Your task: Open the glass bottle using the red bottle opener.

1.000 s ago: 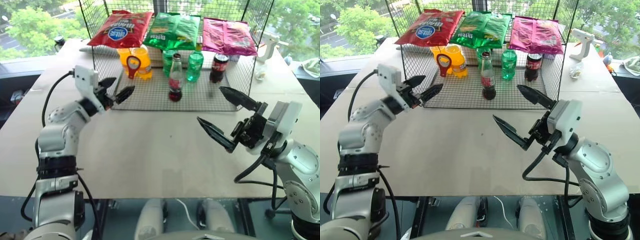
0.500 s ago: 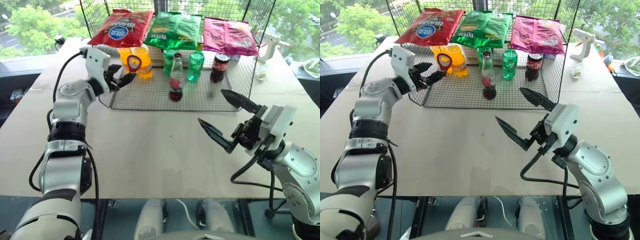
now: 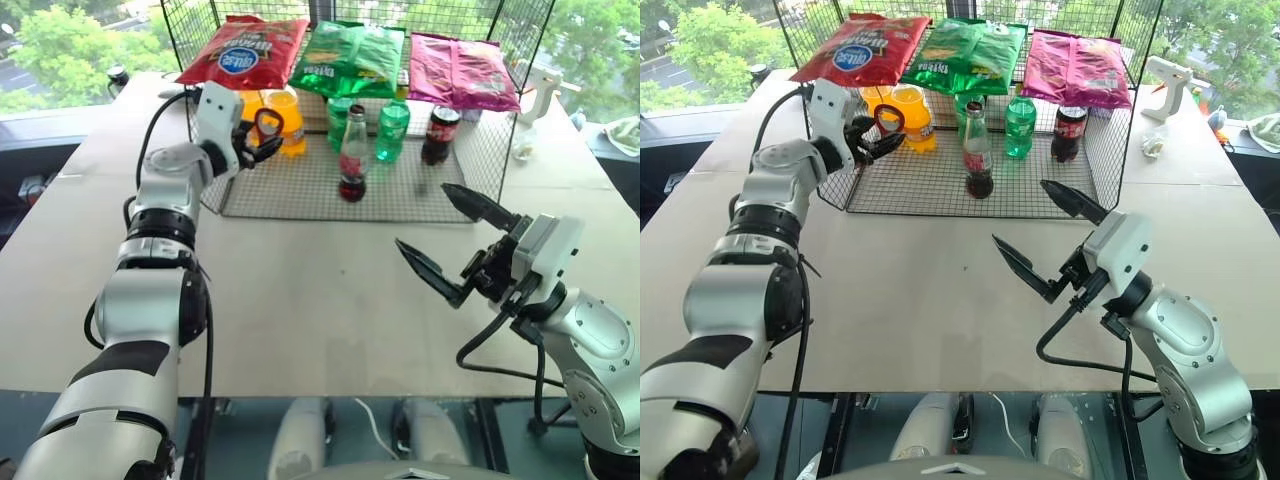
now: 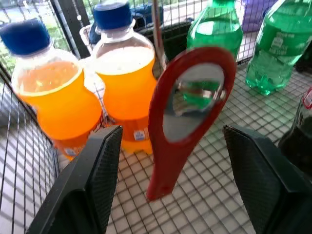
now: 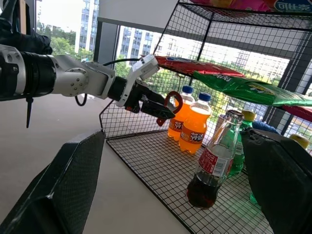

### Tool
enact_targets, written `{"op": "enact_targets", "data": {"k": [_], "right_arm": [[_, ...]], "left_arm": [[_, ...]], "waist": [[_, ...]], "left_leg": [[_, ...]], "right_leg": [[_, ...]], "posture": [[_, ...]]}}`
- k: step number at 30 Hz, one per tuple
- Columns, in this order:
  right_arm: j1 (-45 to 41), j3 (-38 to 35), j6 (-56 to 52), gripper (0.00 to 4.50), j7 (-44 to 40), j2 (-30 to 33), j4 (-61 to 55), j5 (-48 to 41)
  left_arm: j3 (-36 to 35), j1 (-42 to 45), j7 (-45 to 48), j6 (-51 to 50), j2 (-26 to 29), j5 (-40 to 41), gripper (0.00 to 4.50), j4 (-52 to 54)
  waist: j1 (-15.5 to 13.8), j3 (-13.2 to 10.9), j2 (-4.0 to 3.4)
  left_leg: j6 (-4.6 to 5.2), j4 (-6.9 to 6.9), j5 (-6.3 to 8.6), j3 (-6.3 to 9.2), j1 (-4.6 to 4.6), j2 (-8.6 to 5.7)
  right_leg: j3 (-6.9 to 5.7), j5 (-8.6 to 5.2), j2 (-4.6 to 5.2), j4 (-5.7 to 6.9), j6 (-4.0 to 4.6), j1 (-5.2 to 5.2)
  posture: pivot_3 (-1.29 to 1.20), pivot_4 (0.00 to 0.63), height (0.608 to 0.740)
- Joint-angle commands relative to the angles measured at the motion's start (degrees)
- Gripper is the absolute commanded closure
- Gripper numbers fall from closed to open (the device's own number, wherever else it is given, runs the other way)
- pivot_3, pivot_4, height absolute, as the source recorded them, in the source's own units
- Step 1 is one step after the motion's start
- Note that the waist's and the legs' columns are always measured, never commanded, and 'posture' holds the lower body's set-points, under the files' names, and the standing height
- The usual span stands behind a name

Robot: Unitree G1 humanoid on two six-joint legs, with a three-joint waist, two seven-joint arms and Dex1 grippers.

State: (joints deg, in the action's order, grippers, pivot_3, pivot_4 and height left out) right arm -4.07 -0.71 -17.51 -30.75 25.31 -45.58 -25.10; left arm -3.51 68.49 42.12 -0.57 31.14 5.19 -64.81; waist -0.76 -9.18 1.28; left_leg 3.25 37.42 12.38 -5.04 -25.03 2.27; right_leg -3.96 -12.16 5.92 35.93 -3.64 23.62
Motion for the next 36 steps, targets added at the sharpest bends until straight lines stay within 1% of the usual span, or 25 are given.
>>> {"op": "enact_targets", "data": {"k": [1, 2, 3, 4, 5, 11, 17, 19, 24, 26, 29, 31, 32, 33, 35, 36], "right_arm": [[0.16, -0.26, 0.89, 0.0, 0.72, 0.27, -2.08, 0.28], [0.3, -0.29, 0.78, 0.0, 0.9, 0.29, -2.31, 0.35], [0.4, -0.3, 0.71, 0.0, 1.04, 0.3, -2.45, 0.38], [0.48, -0.31, 0.62, 0.0, 1.23, 0.28, -2.57, 0.43], [0.54, -0.32, 0.57, 0.0, 1.38, 0.26, -2.64, 0.46], [0.67, 0.0, -0.01, 0.0, 2.08, 0.53, -2.5, 0.71], [-0.31, 0.07, -0.63, 0.0, 1.84, 0.76, -1.26, 0.57], [-0.44, 0.08, -1.01, 0.0, 1.72, 0.84, -0.99, 0.4], [-0.86, 0.37, -2.47, 0.0, 1.92, 1.01, -0.23, 0.26], [-1.06, 0.43, -2.71, 0.0, 2.81, 0.88, 0.11, 1.59], [-2.44, 0.84, -7.86, 0.0, 7.13, 0.53, 0.04, 3.43], [-4.06, 0.35, -13.66, 0.0, 8.19, -0.15, -0.62, -1.68], [-5.11, 0.28, -17.41, 0.0, 9.4, 0.56, -2.23, -2.28], [-7.47, -0.5, -22.98, 0.0, 11.12, 1.15, -3.6, -5.04], [-10.65, -1.85, -29.77, 0.0, 13.41, 1.89, -4.94, -8.35], [-13.32, -3.99, -31.54, 0.0, 14.18, 0.28, -3.38, -16.31]], "left_arm": [[-0.64, 2.38, 2.23, 2.09, 0.13, -0.27, 2.76, -1.16], [-0.62, 2.3, 2.65, 2.23, 0.2, -0.35, 3.21, -1.18], [-0.61, 2.26, 2.85, 2.4, 0.26, -0.46, 3.78, -1.22], [-0.71, 2.08, 3.19, 2.5, 0.44, -0.43, 4.25, -1.11], [-0.85, 1.95, 3.44, 2.56, 0.55, -0.43, 4.42, -1.04], [-3.32, 0.14, 8.76, 1.95, 1.97, 2.36, 4.42, 1.69], [-5.15, -3.12, 18.85, 0.28, 4.36, 6.08, 4.42, 6.75], [-4.97, -4.26, 20.31, 0.57, 5.39, 6.14, 4.42, 8.07], [-5.69, -6.67, 24.47, -2.4, 7.14, 8.26, 4.42, 11.81], [-6.25, -7.98, 26.76, -4.3, 7.58, 9.59, 4.42, 14.02], [-7.97, -9.99, 30.69, -15.07, 8.03, 14.82, 4.42, 19.2], [-8.83, -12.14, 32.53, -25.06, 8.36, 19.46, 4.42, 24.73], [-9.26, -13.6, 33.09, -30.1, 8.51, 21.97, 4.42, 28.29], [-10.0, -15.59, 33.03, -36.26, 8.39, 25.51, 4.42, 32.95], [-11.09, -18.08, 31.81, -43.27, 8.03, 29.64, 4.42, 38.99], [-10.97, -19.92, 31.1, -46.57, 7.5, 31.8, 4.42, 43.05]], "waist": [[0.01, 0.0, 0.0], [0.02, 0.0, 0.01], [0.03, -0.01, 0.01], [0.03, -0.01, 0.02], [0.01, -0.01, 0.02], [0.02, -0.06, 0.1], [0.16, -0.06, 0.1], [0.15, -0.06, 0.09], [0.07, -0.06, 0.1], [0.03, -0.06, 0.1], [0.1, -0.06, 0.1], [0.17, -0.06, 0.1], [0.26, -0.06, 0.09], [0.34, -0.06, 0.09], [0.7, -0.07, 0.08], [0.77, -0.07, 0.09]], "left_leg": [[0.0, 0.0, 0.0, 0.0, 0.0, 0.0], [0.0, 0.0, 0.0, 0.0, 0.0, 0.0], [0.0, 0.0, 0.0, 0.0, 0.0, 0.0], [0.0, 0.0, 0.0, 0.0, 0.0, 0.0], [0.0, 0.0, 0.0, 0.01, 0.0, 0.0], [0.0, 0.07, 0.0, 0.04, -0.06, 0.0], [-0.01, 0.07, -0.01, 0.03, -0.05, 0.01], [-0.01, 0.07, -0.01, 0.04, -0.05, 0.02], [0.0, 0.1, -0.01, 0.06, -0.05, 0.01], [-0.01, 0.11, -0.01, 0.06, -0.05, 0.01], [-0.01, 0.13, -0.01, 0.06, -0.04, 0.02], [-0.02, 0.19, -0.02, 0.06, -0.04, 0.02], [-0.02, 0.21, -0.02, 0.16, -0.05, 0.06], [-0.02, 0.25, -0.02, 0.25, -0.04, 0.05], [-0.03, 0.35, -0.02, 0.39, -0.05, 0.09], [-0.02, 0.44, -0.02, 0.42, -0.05, 0.09]], "right_leg": [[0.0, 0.0, 0.0, 0.0, 0.0, 0.0], [0.0, 0.01, 0.0, 0.0, 0.01, 0.0], [0.0, 0.01, 0.0, 0.01, 0.01, 0.0], [0.0, 0.01, 0.0, 0.01, 0.01, 0.0], [0.0, 0.01, 0.0, 0.01, 0.02, 0.01], [-0.05, 0.04, 0.01, 0.02, 0.06, 0.0], [-0.05, 0.1, 0.0, 0.05, 0.16, 0.01], [-0.05, 0.1, 0.0, 0.06, 0.17, 0.01], [-0.05, 0.1, 0.0, 0.07, 0.17, 0.0], [-0.05, 0.1, 0.0, 0.07, 0.17, 0.0], [-0.05, 0.1, 0.0, 0.12, 0.17, 0.01], [-0.04, 0.1, 0.0, 0.18, 0.17, 0.01], [-0.04, 0.1, 0.0, 0.23, 0.17, 0.02], [-0.01, 0.09, 0.0, 0.29, 0.18, 0.04], [0.06, 0.09, 0.02, 0.48, 0.19, 0.08], [0.06, 0.09, 0.04, 0.58, 0.19, 0.09]], "posture": [[0.0, 0.15, 0.74], [0.0, 0.15, 0.74], [0.0, 0.15, 0.74], [0.0, 0.15, 0.74], [0.0, 0.15, 0.74], [0.0, 0.15, 0.74], [0.0, 0.15, 0.74], [0.0, 0.15, 0.74], [0.0, 0.15, 0.74], [0.0, 0.15, 0.74], [0.0, 0.15, 0.74], [0.0, 0.15, 0.74], [0.0, 0.15, 0.74], [0.0, 0.15, 0.74], [0.0, 0.15, 0.74], [0.0, 0.15, 0.74]]}}
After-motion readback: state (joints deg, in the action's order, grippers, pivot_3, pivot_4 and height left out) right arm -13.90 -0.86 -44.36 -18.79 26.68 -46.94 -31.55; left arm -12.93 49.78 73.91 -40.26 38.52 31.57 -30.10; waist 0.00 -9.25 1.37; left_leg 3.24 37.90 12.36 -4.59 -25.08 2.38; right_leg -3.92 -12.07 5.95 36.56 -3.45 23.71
